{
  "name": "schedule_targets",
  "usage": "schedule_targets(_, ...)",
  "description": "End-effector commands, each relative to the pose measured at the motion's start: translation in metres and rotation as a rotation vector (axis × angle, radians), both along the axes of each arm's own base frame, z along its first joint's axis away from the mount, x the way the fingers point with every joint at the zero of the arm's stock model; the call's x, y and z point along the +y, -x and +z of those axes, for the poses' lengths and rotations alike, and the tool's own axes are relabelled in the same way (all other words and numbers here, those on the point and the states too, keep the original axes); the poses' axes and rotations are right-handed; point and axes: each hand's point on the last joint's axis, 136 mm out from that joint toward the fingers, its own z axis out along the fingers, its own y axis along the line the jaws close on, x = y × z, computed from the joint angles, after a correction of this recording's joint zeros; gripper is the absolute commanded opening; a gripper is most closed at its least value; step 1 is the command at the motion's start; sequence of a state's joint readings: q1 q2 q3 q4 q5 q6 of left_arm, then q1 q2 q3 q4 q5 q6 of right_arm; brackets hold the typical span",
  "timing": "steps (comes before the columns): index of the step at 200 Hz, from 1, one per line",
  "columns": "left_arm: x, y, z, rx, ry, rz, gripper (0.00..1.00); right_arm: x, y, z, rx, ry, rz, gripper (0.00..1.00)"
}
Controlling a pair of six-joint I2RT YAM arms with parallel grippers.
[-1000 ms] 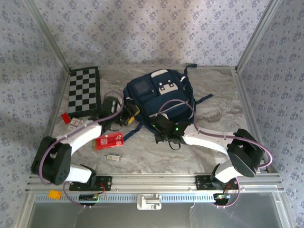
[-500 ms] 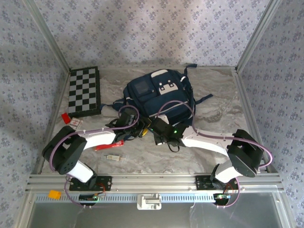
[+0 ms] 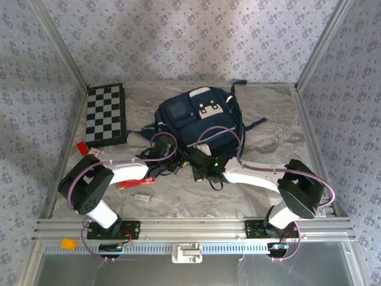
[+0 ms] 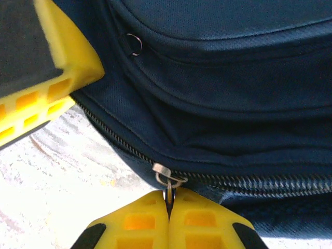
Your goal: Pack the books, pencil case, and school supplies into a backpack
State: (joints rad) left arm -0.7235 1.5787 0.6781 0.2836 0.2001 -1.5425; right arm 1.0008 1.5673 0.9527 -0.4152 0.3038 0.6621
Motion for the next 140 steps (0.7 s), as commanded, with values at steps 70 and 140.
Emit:
schedule_targets(70, -0.006, -0.009, 0.034, -0.099, -0.008, -0.023, 0.00, -0.011, -0.025, -0.017, -0.043, 0.141, -0.122, 0.14)
schedule_targets(140, 0.017, -0.013, 0.045, -0.143, -0.070, -0.010, 0.00, -0.026, -0.007, 0.011, -0.100, 0.188, -0.113, 0.00)
